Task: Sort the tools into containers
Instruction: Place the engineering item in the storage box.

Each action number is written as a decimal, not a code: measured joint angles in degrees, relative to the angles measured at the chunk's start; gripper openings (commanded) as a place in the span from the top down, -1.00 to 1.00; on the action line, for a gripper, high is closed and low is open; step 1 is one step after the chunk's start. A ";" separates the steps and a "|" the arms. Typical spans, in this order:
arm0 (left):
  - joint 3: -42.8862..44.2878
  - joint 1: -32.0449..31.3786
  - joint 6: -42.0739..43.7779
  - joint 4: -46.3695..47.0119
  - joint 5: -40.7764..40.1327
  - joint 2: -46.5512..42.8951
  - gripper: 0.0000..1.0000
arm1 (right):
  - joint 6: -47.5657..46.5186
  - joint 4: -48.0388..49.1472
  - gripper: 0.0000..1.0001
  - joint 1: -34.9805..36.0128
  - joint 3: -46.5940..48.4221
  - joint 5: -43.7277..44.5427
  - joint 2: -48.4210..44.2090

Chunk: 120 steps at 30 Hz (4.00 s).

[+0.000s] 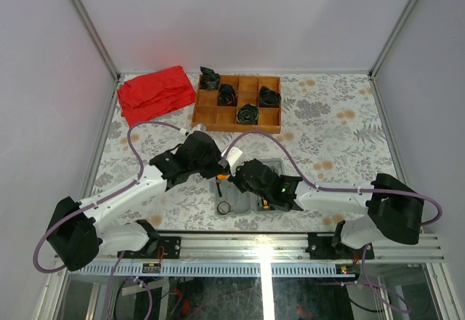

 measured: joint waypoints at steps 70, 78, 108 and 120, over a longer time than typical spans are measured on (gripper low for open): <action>-2.03 10.82 7.28 26.21 42.29 -14.75 0.79 | -108.50 -4.68 0.99 -0.39 -7.30 -24.06 -32.17; -2.08 10.91 6.51 27.43 42.66 -14.82 1.00 | -108.59 -3.96 0.82 -0.39 -7.19 -24.26 -32.26; -6.25 10.82 8.85 23.26 30.73 -15.30 1.00 | -52.09 -1.77 -0.09 -0.39 -21.35 -20.04 -50.71; -16.57 6.71 5.05 23.26 17.49 -15.87 1.00 | 13.29 -18.93 -0.41 -0.44 -6.54 13.57 -37.99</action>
